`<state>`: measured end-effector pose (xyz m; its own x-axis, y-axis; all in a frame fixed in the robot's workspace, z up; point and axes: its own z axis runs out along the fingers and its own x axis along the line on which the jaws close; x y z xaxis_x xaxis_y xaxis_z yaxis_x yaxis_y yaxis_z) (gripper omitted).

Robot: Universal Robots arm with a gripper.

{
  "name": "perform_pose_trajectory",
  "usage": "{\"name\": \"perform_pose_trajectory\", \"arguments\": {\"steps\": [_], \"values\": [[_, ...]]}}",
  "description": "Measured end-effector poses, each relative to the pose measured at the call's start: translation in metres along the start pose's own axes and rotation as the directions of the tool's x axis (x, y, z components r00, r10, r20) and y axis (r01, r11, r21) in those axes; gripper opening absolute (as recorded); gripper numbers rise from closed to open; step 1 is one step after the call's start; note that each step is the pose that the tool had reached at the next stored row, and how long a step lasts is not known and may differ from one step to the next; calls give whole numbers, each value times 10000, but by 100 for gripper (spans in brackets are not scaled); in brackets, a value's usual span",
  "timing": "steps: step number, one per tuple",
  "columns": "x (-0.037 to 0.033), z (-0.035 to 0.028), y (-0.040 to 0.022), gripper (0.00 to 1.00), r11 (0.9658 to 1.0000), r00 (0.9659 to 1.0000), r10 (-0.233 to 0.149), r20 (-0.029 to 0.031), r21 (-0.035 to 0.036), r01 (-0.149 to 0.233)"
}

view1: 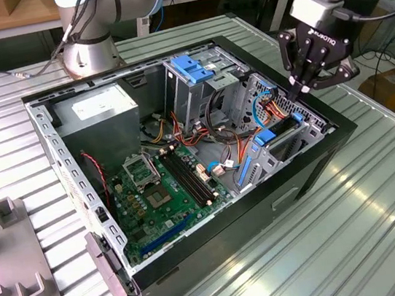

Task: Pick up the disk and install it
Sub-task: 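Insert the second disk wire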

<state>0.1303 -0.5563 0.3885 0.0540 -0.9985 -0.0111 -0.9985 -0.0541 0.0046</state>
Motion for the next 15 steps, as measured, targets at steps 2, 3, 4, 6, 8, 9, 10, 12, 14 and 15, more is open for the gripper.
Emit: {"name": "perform_pose_trajectory", "arguments": {"steps": [2, 3, 4, 6, 8, 9, 10, 12, 14, 15], "values": [[-4, -50, 2, 10, 10000, 10000, -1, 0, -7, 1], [-15, -68, 9, 10, 10000, 10000, -1, 1, -8, 1], [-38, -72, 11, 10, 10000, 10000, -1, -1, -8, 1], [-67, -73, 15, 10, 10000, 10000, 0, -2, -8, 0], [-123, -73, 18, 10, 10000, 10000, -2, -20, -9, 2], [-148, -73, 20, 10, 10000, 10000, -3, -27, -10, 3], [-173, -72, 21, 10, 10000, 10000, -4, -32, -10, 4], [-242, -72, 19, 10, 10000, 10000, -5, -54, -11, 5], [-327, -70, 15, 10, 10000, 9999, -4, -133, -16, 4], [-360, -68, 13, 10, 10000, 9999, -4, -157, -16, 3]]}}
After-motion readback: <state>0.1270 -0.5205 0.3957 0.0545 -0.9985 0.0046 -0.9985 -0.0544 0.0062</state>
